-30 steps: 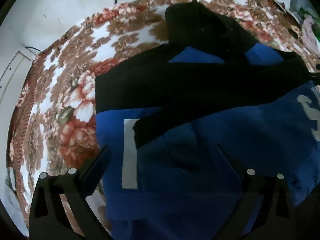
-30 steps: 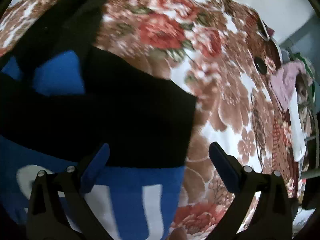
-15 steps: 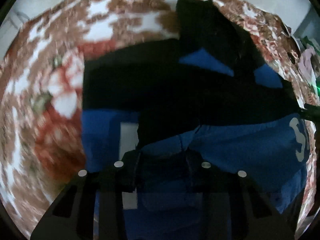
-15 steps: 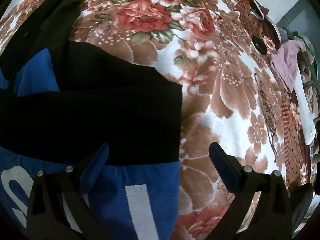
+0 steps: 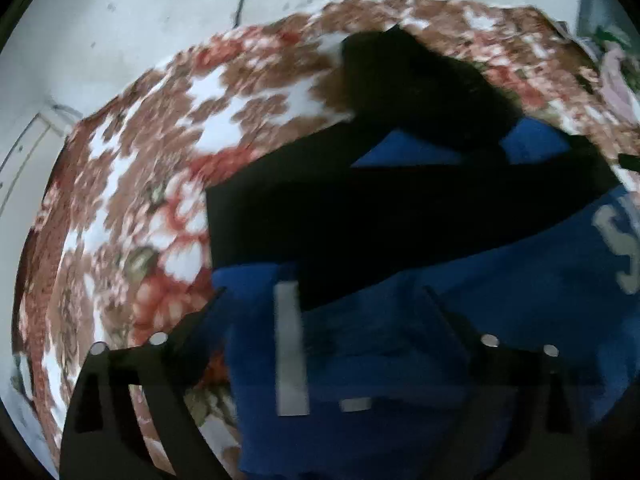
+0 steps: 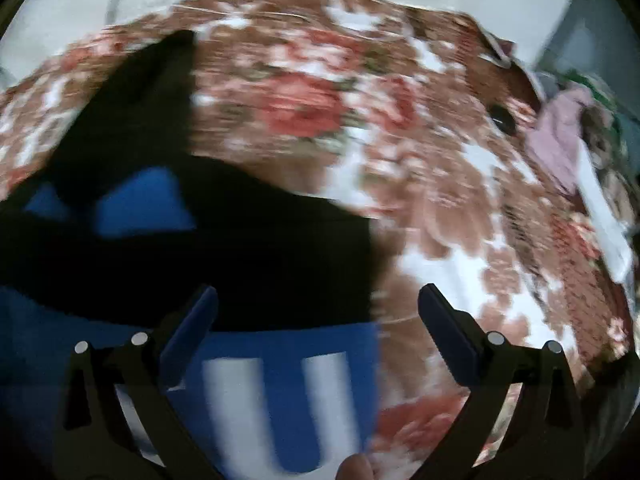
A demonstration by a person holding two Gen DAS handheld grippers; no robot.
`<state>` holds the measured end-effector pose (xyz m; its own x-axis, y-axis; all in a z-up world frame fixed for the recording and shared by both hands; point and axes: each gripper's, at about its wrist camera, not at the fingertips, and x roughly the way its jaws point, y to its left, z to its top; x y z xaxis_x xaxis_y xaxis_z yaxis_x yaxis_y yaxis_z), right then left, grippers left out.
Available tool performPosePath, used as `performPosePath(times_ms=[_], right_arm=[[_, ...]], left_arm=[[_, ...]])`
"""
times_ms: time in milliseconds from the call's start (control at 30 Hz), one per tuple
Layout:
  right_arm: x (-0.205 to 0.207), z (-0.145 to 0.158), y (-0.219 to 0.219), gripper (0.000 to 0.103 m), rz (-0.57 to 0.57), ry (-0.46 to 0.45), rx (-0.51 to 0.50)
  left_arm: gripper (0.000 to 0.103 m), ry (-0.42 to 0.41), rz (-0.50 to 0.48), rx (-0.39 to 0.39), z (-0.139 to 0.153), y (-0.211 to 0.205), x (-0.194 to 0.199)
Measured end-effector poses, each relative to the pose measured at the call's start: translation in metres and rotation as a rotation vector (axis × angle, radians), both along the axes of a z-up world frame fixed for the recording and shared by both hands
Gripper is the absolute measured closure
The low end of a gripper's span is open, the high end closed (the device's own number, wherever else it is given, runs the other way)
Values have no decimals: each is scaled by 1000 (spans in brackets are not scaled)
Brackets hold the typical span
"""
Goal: Fold large clothes
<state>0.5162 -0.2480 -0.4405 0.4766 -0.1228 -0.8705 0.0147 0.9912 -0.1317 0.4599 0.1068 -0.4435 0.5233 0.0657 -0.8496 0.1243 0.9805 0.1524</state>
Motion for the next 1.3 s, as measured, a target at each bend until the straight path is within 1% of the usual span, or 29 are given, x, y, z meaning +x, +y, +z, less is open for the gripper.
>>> performPosePath(times_ms=[67,133,233,267,300,333,367,400,433,467,533,600,733,833,867,933,1000,1067,1100,1133,1167,1200,1300], right_arm=[[-3,2,20,5,42,-14,34],[-4,-3,33,5,65,-34,38],[-1,-30,46,5,76,18,11],[0,-44,48,5,79,50,-13],[0,-53,48,5,78,69,-25],[-1,-62,46,5,79,85,-22],[-2,-66,44,5,81,87,-12],[-3,-67,41,5,89,73,-3],[-3,-67,41,5,100,65,-12],[-4,-66,44,5,120,57,-31],[-4,-60,45,5,119,61,-39],[-3,-52,45,5,114,71,-29],[5,-23,45,5,117,44,22],[22,-8,47,5,130,28,49],[35,-5,48,5,138,28,64],[55,-2,48,5,148,26,95],[86,-2,49,5,153,27,129],[119,-8,50,5,151,50,161],[134,-10,51,5,152,53,169],[154,-12,54,5,160,49,170],[165,-13,58,5,175,43,169],[181,-13,64,5,215,36,173],[220,-15,85,6,281,14,127]], left_arm=[[10,0,-30,-9,0,-13,0],[10,16,-66,11,-12,-28,5],[10,46,-106,11,-37,-37,11],[10,58,-112,27,-46,-39,11],[10,82,-111,65,-61,-40,12],[8,90,-111,67,-71,-39,11],[4,77,-106,62,-73,-37,9],[4,68,-96,49,-74,-34,9],[4,71,-93,37,-74,-32,9],[4,75,-94,39,-73,-32,9],[5,84,-96,55,-69,-32,10],[6,74,-99,56,-56,-33,12],[6,26,-82,14,-23,-24,26],[6,17,-52,-20,-9,-14,49],[6,17,-43,-34,-6,-10,59],[6,16,-27,-75,2,-3,88],[6,10,-22,-98,7,1,115],[6,7,-23,-118,8,4,143],[6,9,-24,-126,8,4,163],[6,11,-23,-132,6,4,178],[6,15,-24,-140,5,5,193],[6,24,-22,-153,2,4,212],[6,49,-11,-188,-5,2,260]])
